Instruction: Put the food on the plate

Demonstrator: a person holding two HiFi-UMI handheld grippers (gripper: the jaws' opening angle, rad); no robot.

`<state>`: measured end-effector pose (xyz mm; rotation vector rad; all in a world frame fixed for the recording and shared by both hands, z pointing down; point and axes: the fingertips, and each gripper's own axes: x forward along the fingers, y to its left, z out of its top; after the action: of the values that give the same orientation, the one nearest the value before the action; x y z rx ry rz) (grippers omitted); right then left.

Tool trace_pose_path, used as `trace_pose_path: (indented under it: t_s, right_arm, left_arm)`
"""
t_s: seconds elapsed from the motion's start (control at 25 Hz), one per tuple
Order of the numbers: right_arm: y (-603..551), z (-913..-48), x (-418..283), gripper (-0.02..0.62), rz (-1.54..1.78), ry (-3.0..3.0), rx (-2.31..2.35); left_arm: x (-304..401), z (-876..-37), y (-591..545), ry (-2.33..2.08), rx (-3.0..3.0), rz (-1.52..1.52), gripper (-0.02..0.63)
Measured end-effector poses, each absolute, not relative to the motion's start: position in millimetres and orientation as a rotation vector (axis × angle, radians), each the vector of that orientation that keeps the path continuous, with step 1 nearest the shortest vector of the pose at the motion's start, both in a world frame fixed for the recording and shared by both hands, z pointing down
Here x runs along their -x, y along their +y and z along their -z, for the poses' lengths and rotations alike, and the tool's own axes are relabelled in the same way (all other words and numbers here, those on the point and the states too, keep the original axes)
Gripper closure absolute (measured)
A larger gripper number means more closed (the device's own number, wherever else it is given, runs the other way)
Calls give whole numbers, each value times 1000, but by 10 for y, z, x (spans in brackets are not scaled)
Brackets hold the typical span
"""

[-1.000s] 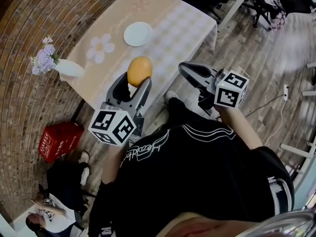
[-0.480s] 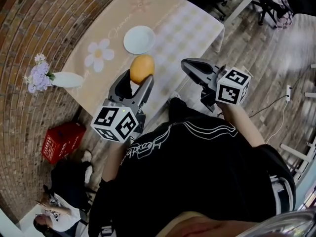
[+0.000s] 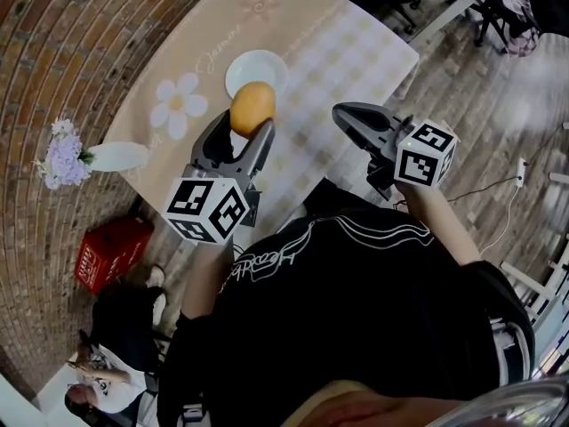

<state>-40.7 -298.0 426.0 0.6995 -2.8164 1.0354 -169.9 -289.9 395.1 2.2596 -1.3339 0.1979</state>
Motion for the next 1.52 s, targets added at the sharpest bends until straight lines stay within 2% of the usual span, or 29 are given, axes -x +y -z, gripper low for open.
trace_pose_path:
  t_s: [0.56, 1.52]
  right_arm:
    - [-3339, -4534, 441, 599, -1054, -2769, -689]
    - [-3555, -4999, 424, 599, -1181, -2678, -689]
  left_arm:
    - [1786, -4161, -3550, -1420, -2284, -277, 319]
    - [1983, -5424, -4110, -1465, -2123, -555, 319]
